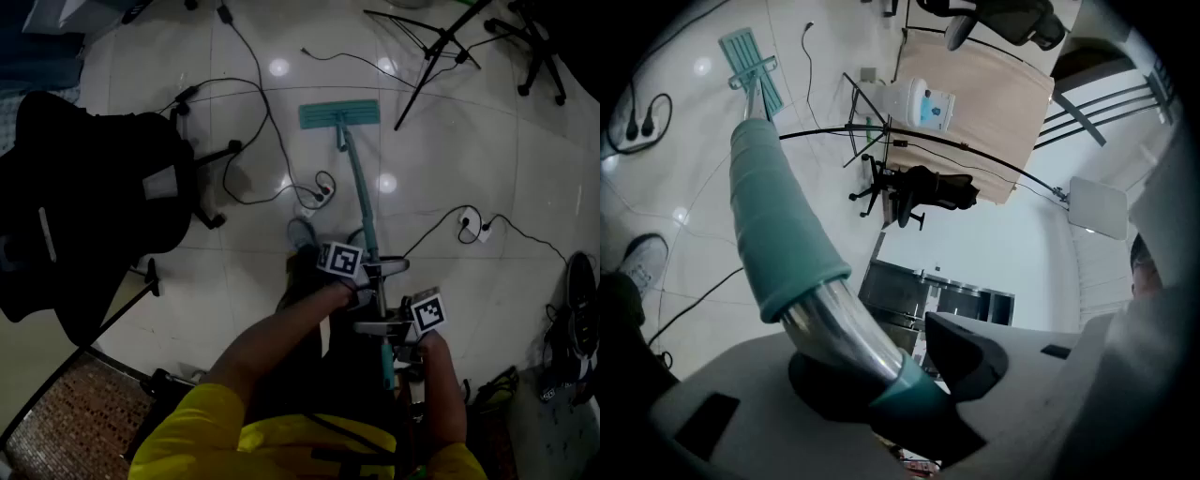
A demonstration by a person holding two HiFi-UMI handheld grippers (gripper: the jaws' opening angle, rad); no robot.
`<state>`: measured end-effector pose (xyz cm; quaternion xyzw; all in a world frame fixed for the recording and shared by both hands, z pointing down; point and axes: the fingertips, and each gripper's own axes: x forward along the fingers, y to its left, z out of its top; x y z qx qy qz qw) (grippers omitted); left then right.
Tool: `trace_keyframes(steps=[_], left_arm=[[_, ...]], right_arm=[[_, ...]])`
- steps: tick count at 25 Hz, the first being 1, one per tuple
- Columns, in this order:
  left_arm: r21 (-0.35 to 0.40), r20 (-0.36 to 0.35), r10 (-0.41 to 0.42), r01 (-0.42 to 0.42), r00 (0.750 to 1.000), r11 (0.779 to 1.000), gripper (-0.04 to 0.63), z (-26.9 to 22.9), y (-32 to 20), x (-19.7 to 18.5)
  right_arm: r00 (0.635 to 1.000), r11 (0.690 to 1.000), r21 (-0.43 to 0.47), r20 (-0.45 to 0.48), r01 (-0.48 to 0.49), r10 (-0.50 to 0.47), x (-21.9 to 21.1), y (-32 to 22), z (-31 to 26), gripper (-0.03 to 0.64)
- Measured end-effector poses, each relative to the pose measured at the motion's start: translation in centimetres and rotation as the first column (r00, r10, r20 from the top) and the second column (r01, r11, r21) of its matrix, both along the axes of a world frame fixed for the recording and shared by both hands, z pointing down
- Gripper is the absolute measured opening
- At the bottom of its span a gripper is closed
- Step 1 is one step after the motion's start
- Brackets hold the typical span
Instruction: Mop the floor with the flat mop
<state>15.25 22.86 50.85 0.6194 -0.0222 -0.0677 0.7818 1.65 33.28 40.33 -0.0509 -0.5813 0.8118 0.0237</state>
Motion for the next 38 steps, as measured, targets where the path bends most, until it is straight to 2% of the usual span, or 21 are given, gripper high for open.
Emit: trace_keyframes(steps=[2, 5, 6, 11, 15, 18, 21, 23, 24, 27, 29, 30, 32, 34, 38], left_arm=[[0.0, 0.018, 0.009, -0.009, 1.0, 1.0, 0.184, 1.7, -1.7, -0.5], [-0.076, 0.025, 0.037, -0.035, 0.999, 0.996, 0.179, 3.1, -4.9, -1.1], [-0.08, 0.027, 0.046, -0.044, 0.999, 0.996, 0.178, 3.4, -6.2, -1.3], [0.026, 0.075, 0.074, -0.076, 0.994, 0.997, 0.178, 7.6, -12.5, -2.4], [0.051, 0.091, 0.099, -0.104, 0.991, 0.993, 0.178, 8.7, -15.3, -3.1], [0.066, 0.091, 0.034, -0.04, 0.995, 0.997, 0.158, 8.1, -16.2, -3.4], [0.09, 0.063, -0.025, 0.019, 0.998, 0.996, 0.137, 5.9, -14.1, -3.4], [0.085, -0.022, -0.034, 0.036, 0.999, 0.996, 0.144, 2.7, -10.8, -2.6], [0.052, -0.046, -0.031, 0.033, 0.998, 0.998, 0.143, 1.3, -8.6, -2.2], [-0.105, 0.065, 0.051, -0.044, 0.997, 0.993, 0.144, 0.2, 0.0, -2.1], [-0.171, 0.126, 0.116, -0.093, 0.985, 0.981, 0.143, -0.5, 5.1, -2.0], [-0.187, 0.13, 0.128, -0.102, 0.983, 0.977, 0.143, -1.1, 6.8, -2.0], [-0.178, 0.109, 0.111, -0.09, 0.988, 0.98, 0.143, -2.0, 8.2, -1.8], [-0.141, 0.083, 0.101, -0.089, 0.991, 0.986, 0.141, -1.9, 7.5, -1.8], [-0.072, 0.079, 0.182, -0.176, 0.98, 0.982, 0.175, -1.3, 4.7, -2.6]], right_arm=[[1.0, 1.0, 0.02, -0.004, 0.005, -0.005, -0.3, -1.9, 1.2, 0.11], [1.0, 0.999, 0.034, -0.028, -0.006, 0.007, -0.7, -5.2, 3.8, 0.103], [0.999, 0.999, 0.034, -0.031, -0.02, 0.021, -0.9, -6.5, 4.7, 0.101], [0.998, 0.995, 0.077, -0.027, -0.06, 0.063, -2.1, -12.8, 8.1, 0.092], [0.995, 0.992, 0.077, -0.012, -0.099, 0.1, -2.9, -15.6, 9.1, 0.089], [0.993, 0.99, 0.075, 0.002, -0.116, 0.116, -3.1, -15.9, 8.4, 0.086], [0.991, 0.989, 0.067, 0.032, -0.129, 0.127, -3.1, -13.5, 5.4, 0.094], [0.992, 0.992, 0.05, 0.038, -0.119, 0.117, -3.0, -10.1, 2.9, 0.101], [0.994, 0.994, 0.035, 0.032, -0.107, 0.106, -3.0, -8.0, 1.8, 0.101], [0.994, 0.993, -0.045, 0.008, -0.107, 0.108, -2.5, -1.4, -1.2, 0.101], [0.995, 0.991, -0.081, -0.006, -0.104, 0.104, -2.2, 2.4, -2.9, 0.103], [0.995, 0.991, -0.09, -0.012, -0.097, 0.096, -2.2, 3.9, -3.6, 0.106], [0.995, 0.991, -0.092, -0.022, -0.097, 0.096, -2.2, 5.5, -4.2, 0.106], [0.991, 0.988, -0.089, -0.012, -0.13, 0.13, -2.5, 4.8, -3.8, 0.104], [0.991, 0.991, -0.042, 0.036, -0.124, 0.125, -3.8, 1.8, -3.1, 0.123]])
